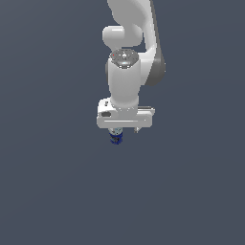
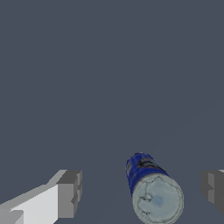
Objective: Pick up the object and move it to a goal position.
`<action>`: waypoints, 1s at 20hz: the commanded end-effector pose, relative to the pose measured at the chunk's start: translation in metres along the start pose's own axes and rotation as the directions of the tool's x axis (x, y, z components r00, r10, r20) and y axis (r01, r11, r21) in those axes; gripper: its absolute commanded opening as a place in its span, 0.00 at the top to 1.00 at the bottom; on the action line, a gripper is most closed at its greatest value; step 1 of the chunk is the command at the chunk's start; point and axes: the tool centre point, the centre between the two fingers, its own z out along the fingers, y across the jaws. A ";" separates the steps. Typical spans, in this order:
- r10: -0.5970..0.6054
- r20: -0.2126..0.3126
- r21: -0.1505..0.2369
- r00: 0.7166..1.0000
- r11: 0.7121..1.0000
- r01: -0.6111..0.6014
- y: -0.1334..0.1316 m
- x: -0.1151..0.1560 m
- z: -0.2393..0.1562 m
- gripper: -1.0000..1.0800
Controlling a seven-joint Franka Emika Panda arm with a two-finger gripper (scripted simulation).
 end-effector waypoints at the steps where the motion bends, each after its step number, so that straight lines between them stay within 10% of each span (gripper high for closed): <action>1: 0.000 0.000 0.000 1.000 1.000 0.000 0.000 0.000 0.000 0.04; 20: 0.012 -0.005 -0.023 1.000 1.000 -0.012 0.037 -0.009 0.001 0.04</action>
